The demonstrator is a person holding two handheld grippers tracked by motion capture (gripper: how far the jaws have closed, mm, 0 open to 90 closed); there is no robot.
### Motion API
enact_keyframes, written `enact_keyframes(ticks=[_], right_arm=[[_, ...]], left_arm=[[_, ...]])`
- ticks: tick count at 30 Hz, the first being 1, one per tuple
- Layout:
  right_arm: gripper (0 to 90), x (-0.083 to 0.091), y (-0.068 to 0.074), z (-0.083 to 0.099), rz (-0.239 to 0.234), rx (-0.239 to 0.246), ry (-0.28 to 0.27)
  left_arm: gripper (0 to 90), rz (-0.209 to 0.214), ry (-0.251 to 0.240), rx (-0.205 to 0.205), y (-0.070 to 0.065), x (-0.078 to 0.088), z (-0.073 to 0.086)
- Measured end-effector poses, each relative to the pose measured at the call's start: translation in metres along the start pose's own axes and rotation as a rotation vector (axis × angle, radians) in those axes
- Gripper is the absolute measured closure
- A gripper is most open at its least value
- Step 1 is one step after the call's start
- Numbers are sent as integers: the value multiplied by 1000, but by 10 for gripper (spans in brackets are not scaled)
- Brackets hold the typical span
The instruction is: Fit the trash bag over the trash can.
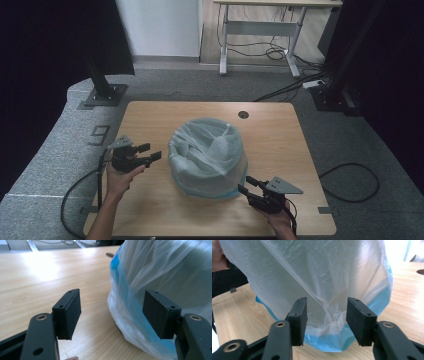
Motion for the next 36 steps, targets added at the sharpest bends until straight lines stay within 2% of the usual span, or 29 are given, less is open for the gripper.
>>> enact_keyframes(ticks=[3,5,10,14,16,21,25,36], right_arm=[[397,7,-4,1,7,-17,-3],[351,11,-9,3,30,-31,11],[325,20,-16,4,42,-53,13],[315,27,-21,5,55,-59,14],[315,29,-25,6,68,-69,10],[315,33,-32,7,97,-85,7],[316,35,-36,9,114,-102,7],[318,35,-37,13,123,-112,26]], left_arm=[[312,5,-1,-28,-6,7,-10],[308,11,4,-51,-12,12,-18],[285,51,8,-95,-29,17,-41],[282,87,24,-131,-43,13,-62],[282,97,40,-151,-52,6,-74],[275,139,90,-180,-69,-16,-93],[278,143,141,-211,-77,-35,-101],[279,184,209,-215,-89,-76,-125]])
Point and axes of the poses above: each handheld gripper's, and its own axes: x roughly backward along the jaws, z roughly out of its underside, y roughly to its left, the point moved 6 cm from there along -x, roughly forward along the jaws, and after that the axes turned 3 degrees about -x, right-handed, at the moved point
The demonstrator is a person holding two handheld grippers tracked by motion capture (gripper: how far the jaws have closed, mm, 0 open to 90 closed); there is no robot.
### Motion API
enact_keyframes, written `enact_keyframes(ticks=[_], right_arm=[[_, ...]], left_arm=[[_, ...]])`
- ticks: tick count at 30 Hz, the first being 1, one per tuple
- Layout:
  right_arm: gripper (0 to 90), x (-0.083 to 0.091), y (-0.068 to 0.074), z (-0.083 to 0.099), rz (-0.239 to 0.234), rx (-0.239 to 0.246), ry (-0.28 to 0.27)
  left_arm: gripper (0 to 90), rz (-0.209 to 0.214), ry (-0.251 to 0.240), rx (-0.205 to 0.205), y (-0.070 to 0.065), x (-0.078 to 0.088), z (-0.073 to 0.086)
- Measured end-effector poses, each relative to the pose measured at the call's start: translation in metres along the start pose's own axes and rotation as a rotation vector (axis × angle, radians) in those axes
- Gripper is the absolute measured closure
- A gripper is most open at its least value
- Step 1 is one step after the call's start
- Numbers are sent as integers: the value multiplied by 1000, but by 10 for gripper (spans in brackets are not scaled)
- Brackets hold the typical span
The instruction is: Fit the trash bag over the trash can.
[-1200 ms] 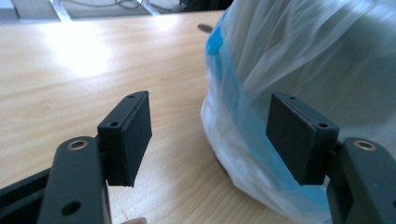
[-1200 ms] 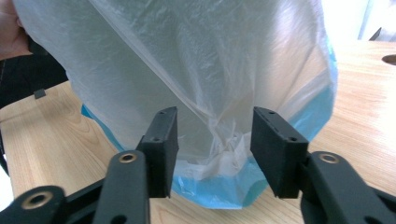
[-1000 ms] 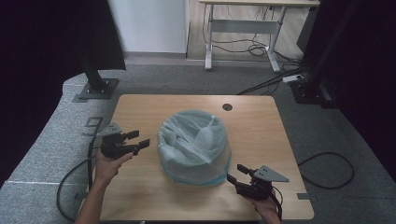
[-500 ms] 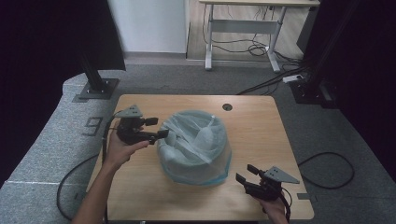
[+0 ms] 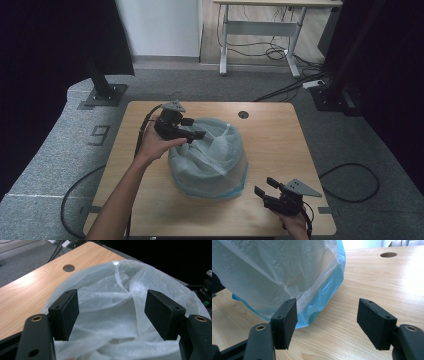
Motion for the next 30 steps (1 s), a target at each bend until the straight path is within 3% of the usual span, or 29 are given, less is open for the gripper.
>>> enact_keyframes(ticks=[12,23,30], right_arm=[[327,4,-1,0,4,-8,-7],[328,2,3,4,-9,9,11],[328,4,3,6,-25,13,14]], left_arm=[[293,29,20,3,2,-18,-11],[290,46,104,-15,-1,-49,-24],[278,16,165,-18,3,-66,-23]])
Point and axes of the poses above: each handheld gripper's, and its own axes: x roughly backward along the jaws, z roughly out of its underside, y roughly to its left, the point moved 6 cm from there along -x, roughly forward along the jaws, and after that the axes turned 3 degrees about -x, right-handed, at the moved point
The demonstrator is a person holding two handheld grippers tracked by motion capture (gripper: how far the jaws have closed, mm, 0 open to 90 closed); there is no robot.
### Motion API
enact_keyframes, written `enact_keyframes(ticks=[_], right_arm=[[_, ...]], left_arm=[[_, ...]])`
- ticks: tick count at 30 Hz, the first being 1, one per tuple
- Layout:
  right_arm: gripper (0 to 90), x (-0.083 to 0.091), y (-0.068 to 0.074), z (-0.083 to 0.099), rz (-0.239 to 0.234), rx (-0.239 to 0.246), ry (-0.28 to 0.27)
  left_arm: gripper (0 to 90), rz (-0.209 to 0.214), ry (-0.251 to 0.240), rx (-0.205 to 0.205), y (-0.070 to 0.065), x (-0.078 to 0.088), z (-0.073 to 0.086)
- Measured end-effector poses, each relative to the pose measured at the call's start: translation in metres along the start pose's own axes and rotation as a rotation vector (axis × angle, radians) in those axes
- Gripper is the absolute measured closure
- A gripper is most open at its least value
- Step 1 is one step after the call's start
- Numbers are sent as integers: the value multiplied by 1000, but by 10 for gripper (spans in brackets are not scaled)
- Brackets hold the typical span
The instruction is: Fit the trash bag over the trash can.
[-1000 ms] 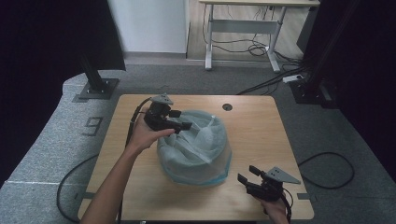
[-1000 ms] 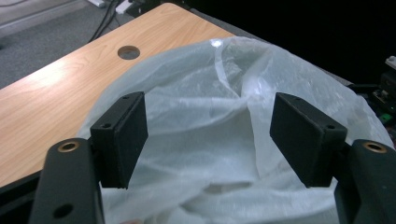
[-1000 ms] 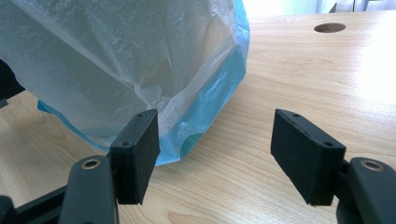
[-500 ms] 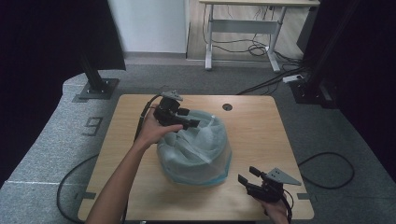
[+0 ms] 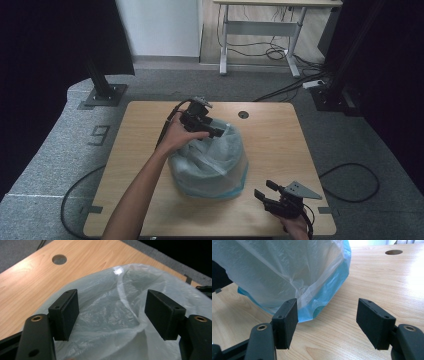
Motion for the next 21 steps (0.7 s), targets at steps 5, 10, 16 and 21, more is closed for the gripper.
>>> enact_keyframes(ticks=[5,10,16,21], right_arm=[[328,-1,2,1,-10,8,11],[329,-1,2,2,-12,12,15],[329,-1,2,1,-12,12,12],[329,0,2,0,-12,12,6]], left_arm=[[271,-11,52,0,2,-12,3],[271,-12,81,-4,0,-20,4],[272,-28,148,-14,0,-31,8],[279,-49,121,-20,-2,-26,5]])
Point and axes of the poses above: each handheld gripper's, and its own axes: x roughly backward along the jaws, z roughly out of its underside, y roughly to its left, the point moved 6 cm from there along -x, roughly forward along the jaws, and after that the axes turned 3 degrees about -x, right-handed, at the moved point
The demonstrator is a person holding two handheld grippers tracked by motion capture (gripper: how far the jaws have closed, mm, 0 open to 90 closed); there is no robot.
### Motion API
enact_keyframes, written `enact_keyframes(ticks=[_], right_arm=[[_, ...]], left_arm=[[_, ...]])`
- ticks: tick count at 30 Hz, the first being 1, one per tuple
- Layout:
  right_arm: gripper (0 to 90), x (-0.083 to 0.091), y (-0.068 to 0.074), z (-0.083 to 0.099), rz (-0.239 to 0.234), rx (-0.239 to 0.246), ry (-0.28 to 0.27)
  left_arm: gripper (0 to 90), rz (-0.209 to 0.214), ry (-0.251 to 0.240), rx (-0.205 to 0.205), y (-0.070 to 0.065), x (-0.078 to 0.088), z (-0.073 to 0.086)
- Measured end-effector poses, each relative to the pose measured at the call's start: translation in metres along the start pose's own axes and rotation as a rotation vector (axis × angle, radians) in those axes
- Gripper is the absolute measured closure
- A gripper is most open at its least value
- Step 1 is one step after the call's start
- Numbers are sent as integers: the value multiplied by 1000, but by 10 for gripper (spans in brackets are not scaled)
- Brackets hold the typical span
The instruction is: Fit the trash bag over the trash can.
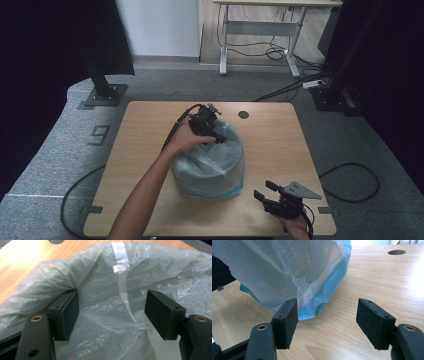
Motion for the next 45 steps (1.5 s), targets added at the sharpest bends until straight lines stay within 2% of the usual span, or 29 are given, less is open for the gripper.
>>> enact_keyframes(ticks=[3,6,9,12,17,22,28,35,38,42,45], right_arm=[[329,1,0,-1,0,0,-2],[329,1,-1,-1,1,-1,-2],[330,1,0,-1,1,3,-1],[330,0,0,-1,4,6,-2],[331,-1,3,-1,2,15,2],[331,-3,2,0,3,16,6],[331,-1,2,-1,2,21,4],[331,0,0,-4,6,12,-6],[334,1,0,-5,11,16,-13],[336,4,-3,-7,23,9,-28],[340,4,-4,-7,34,8,-34]], left_arm=[[282,4,-51,0,-2,12,-3],[285,9,-81,-6,-7,24,-3],[286,42,-108,-10,-15,34,0],[286,65,-113,-27,-25,41,7],[306,88,-88,-64,-37,44,15],[319,102,-66,-87,-48,39,13],[321,100,-2,-95,-57,21,10],[324,87,87,-89,-60,-1,9],[324,97,113,-99,-62,-6,10],[322,96,125,-106,-63,-8,11],[318,95,91,-97,-61,-1,10]])
Point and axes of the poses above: each handheld gripper's, and its own axes: x roughly backward along the jaws, z roughly out of its underside, y roughly to its left, the point moved 6 cm from there along -x, roughly forward along the jaws, and after that the axes turned 3 degrees about -x, right-handed, at the moved point
